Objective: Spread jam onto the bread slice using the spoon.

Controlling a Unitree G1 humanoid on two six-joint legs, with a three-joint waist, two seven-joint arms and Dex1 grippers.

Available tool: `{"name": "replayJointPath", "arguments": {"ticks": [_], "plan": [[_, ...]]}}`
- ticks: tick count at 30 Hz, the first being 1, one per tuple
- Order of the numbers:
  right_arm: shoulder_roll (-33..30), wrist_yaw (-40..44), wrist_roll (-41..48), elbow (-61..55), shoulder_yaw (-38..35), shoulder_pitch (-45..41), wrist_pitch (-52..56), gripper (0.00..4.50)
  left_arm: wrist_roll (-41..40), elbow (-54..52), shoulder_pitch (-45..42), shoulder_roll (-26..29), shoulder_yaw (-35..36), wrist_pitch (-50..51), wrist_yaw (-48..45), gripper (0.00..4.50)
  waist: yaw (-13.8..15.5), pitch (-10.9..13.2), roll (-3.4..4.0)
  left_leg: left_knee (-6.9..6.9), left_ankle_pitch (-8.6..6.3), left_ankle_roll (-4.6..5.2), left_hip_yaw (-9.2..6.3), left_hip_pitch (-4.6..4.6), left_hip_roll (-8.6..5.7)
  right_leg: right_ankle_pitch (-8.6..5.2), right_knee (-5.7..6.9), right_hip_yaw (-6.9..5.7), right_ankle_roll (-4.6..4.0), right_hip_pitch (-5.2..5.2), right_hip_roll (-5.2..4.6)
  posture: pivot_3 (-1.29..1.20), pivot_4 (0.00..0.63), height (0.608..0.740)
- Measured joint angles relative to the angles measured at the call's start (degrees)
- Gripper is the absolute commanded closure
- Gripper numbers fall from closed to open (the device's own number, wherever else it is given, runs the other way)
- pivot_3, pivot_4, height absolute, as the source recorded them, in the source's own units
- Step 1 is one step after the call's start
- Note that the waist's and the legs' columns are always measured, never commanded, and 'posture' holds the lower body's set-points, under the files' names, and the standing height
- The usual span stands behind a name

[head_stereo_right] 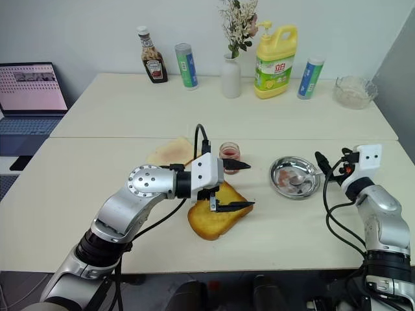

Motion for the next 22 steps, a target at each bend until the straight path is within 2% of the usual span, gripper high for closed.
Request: {"name": "replayJointPath", "arguments": {"ticks": [2, 7, 11, 14, 19, 22], "plan": [[-1.1, 2.2, 1.9, -6.2, -0.1, 2.0, 1.1, 0.06, -0.9, -1.1, 1.1, 2.8, 3.3, 1.4, 0.4, 0.0, 0.0, 0.0, 0.01, -0.03, 0.0, 0.0, -0.07, 0.02, 0.02, 0.0, 0.01, -0.03, 0.0, 0.0, 0.03, 0.0, 0.15, 0.74], [-7.7, 8.7, 5.6, -20.1, -0.1, 9.7, 5.7, 0.06, -1.7, -1.3, 6.5, 14.6, 13.8, 5.3, 0.0, 0.0, 0.0, 0.0, 0.01, -0.03, 0.0, 0.0, -0.09, 0.02, 0.03, -0.09, -0.02, -0.08, 0.14, 0.02, 0.0, 0.0, 0.15, 0.74], [-13.3, 15.8, 7.9, -27.9, 0.1, 16.6, 7.8, 0.06, -2.1, -1.0, 15.1, 24.1, 20.1, 4.4, -4.4, 0.0, 0.1, 0.0, 0.0, -0.02, 0.0, 0.0, -0.03, 0.05, 0.02, -0.14, -0.05, -0.08, 0.21, 0.05, -0.06, 0.0, 0.15, 0.74], [-17.5, 22.3, 10.4, -31.3, -1.3, 21.7, 8.6, 0.06, -1.7, -1.1, 23.4, 29.6, 23.3, -0.4, -9.0, 0.0, 0.2, 0.0, -0.01, -0.04, 0.0, 0.0, 0.02, 0.1, 0.01, -0.17, -0.06, -0.09, 0.18, 0.09, -0.13, 0.0, 0.15, 0.74], [-23.4, 30.5, 11.7, -33.4, -3.5, 26.6, 8.8, 0.06, -2.0, -0.4, 29.4, 30.9, 26.6, -4.8, -11.7, 0.0, 0.4, 0.0, -0.08, 0.0, 0.0, 0.0, 0.07, 0.37, 0.0, -0.26, -0.06, -0.09, 0.12, 0.36, -0.2, 0.0, 0.15, 0.74], [-24.2, 32.7, 12.0, -33.5, -3.5, 27.1, 8.8, 0.06, -3.2, -1.1, 29.6, 30.2, 27.1, -5.4, -11.7, 0.0, 0.4, 0.0, -0.15, 0.01, 0.0, 0.0, 0.15, 0.44, -0.01, -0.24, -0.05, -0.02, 0.16, 0.39, -0.2, 0.0, 0.15, 0.74]]}}
